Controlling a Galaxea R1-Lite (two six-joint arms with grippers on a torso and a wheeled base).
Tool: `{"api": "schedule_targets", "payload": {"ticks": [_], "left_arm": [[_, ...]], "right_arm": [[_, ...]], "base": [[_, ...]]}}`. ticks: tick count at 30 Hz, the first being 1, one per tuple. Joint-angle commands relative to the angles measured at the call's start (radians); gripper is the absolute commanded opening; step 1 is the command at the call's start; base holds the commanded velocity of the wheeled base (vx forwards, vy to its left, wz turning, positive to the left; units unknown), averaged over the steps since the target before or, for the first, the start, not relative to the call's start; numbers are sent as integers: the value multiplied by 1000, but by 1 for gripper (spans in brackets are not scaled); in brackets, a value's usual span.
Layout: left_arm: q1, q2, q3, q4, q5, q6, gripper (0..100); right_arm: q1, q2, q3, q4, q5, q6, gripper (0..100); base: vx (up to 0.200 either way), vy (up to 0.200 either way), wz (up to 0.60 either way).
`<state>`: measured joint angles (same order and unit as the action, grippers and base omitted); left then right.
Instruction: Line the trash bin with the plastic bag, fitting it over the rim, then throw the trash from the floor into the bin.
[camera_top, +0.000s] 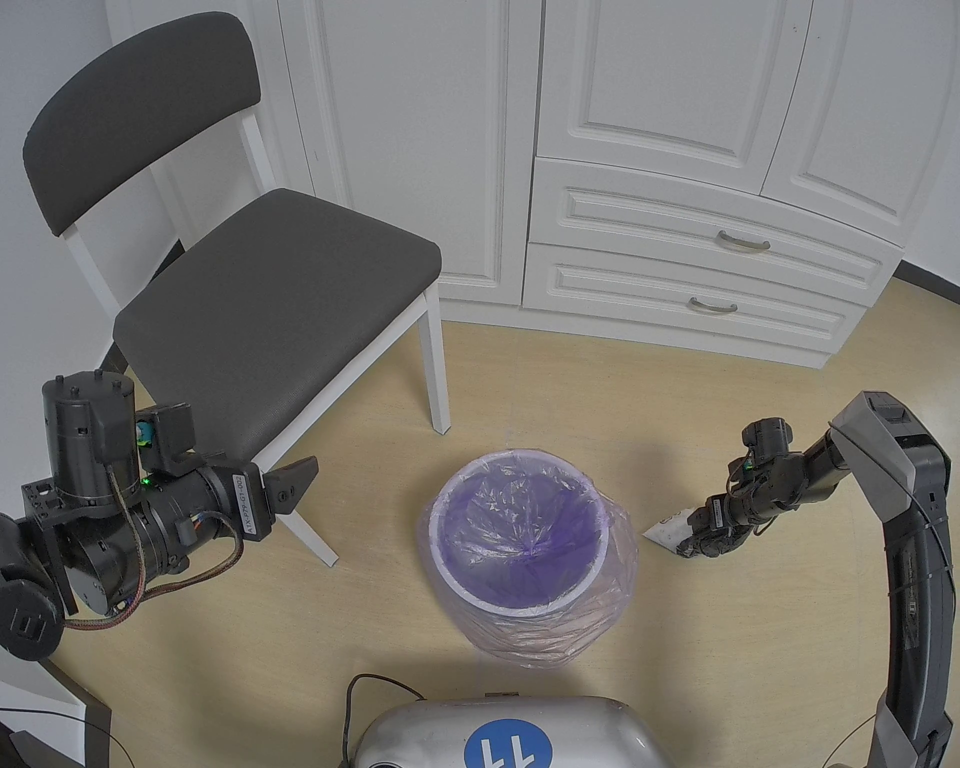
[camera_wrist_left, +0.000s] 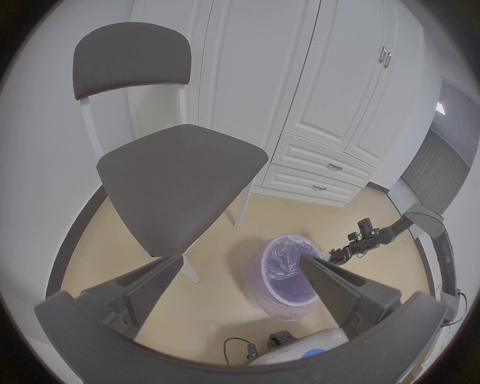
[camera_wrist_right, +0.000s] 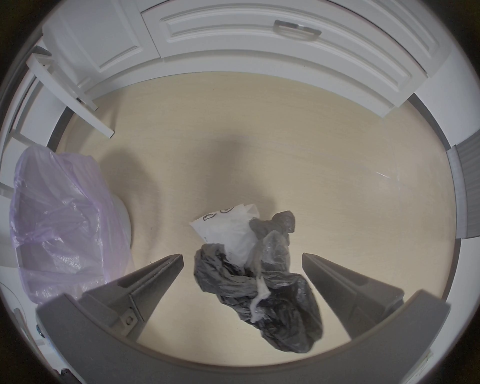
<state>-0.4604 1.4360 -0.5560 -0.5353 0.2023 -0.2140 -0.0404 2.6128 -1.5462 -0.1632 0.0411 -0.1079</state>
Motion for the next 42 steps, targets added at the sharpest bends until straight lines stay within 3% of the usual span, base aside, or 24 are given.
{"api": "schedule_targets", "payload": {"ticks": [1,36,37,42], "left_arm": [[-1,4,1,0,0,-1,100],[-1,1,4,0,0,-1,100],[-1,1,4,0,0,-1,100],[-1,1,4,0,0,-1,100]], "right_arm": [[-4,38,-18,-1,0,0,100],[-19,155,-155,59,-13,27,100],[-19,156,-160,63,-13,27,0],[-19,156,-163,68,-13,28,0]], "base": [[0,0,0],[0,0,0],[0,0,0],[0,0,0]]}}
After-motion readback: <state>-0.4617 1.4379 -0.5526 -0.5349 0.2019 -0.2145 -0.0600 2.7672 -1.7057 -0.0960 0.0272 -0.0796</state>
